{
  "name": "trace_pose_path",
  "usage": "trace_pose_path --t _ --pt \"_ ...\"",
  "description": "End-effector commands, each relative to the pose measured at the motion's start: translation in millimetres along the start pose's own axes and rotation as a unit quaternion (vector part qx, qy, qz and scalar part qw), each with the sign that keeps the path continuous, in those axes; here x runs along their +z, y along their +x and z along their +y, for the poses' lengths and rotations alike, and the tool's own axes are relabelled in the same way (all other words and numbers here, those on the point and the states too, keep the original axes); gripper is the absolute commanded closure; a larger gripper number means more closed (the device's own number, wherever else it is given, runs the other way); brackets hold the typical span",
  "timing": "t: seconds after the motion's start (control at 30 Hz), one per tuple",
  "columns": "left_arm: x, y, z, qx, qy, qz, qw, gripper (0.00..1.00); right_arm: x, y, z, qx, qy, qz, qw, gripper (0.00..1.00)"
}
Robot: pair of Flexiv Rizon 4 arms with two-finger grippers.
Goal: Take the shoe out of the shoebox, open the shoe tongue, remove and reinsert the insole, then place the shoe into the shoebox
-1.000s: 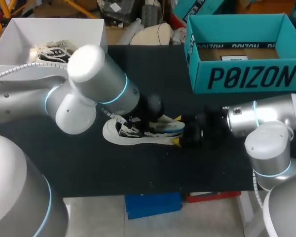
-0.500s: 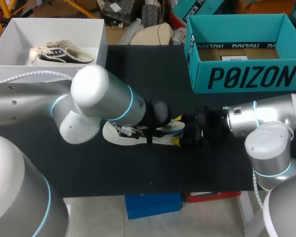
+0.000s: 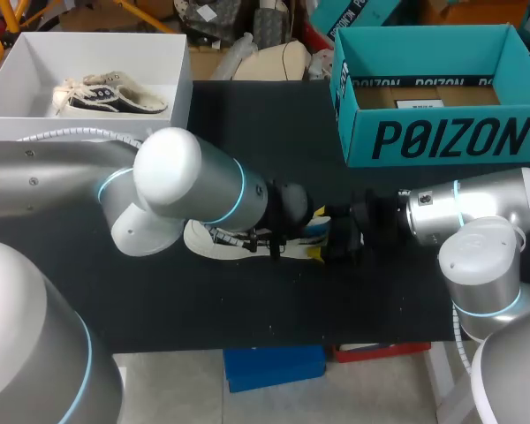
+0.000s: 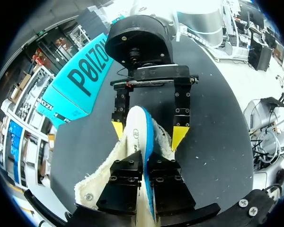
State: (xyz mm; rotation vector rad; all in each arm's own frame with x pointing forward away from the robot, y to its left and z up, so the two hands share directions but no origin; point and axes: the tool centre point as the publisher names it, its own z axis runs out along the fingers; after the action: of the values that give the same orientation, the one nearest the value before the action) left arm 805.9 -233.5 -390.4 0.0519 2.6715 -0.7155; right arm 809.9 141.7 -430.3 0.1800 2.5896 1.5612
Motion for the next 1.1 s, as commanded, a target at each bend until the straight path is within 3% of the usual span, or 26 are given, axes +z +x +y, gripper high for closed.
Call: trace_pose_path --t 0.03,0.33,0.6,0.77,0.83,0.9,1.1 --pt "-6.7 2.7 -1.5 0.004 0.009 0.004 1.000 1.00 1.5 1.8 -2.9 0.001 0.000 0.000 1.000 1.00" --pt "-59.0 -9.5 -17.9 -0.002 0.095 0.073 0.993 1.00 1.5 1.8 -2.9 0.001 0.000 0.000 1.000 1.00" --pt "-111.9 -28.6 -62.0 -0.048 0.180 0.128 0.974 1.00 1.5 1.8 -2.9 0.001 0.000 0.000 1.000 1.00" --pt "-150.0 -39.7 -96.4 -0.071 0.238 0.156 0.956 1.00 1.5 1.8 -2.9 0.001 0.000 0.000 1.000 1.00" --pt "-165.3 -46.3 -109.3 -0.086 0.267 0.184 0.942 1.00 1.5 1.8 -2.9 0.001 0.000 0.000 1.000 1.00" --pt "-180.7 -53.0 -121.1 -0.098 0.306 0.246 0.915 1.00 1.5 1.8 -2.9 0.001 0.000 0.000 1.000 1.00" --pt "-180.7 -53.0 -121.1 -0.098 0.306 0.246 0.915 1.00 1.5 1.8 -2.9 0.001 0.000 0.000 1.000 1.00"
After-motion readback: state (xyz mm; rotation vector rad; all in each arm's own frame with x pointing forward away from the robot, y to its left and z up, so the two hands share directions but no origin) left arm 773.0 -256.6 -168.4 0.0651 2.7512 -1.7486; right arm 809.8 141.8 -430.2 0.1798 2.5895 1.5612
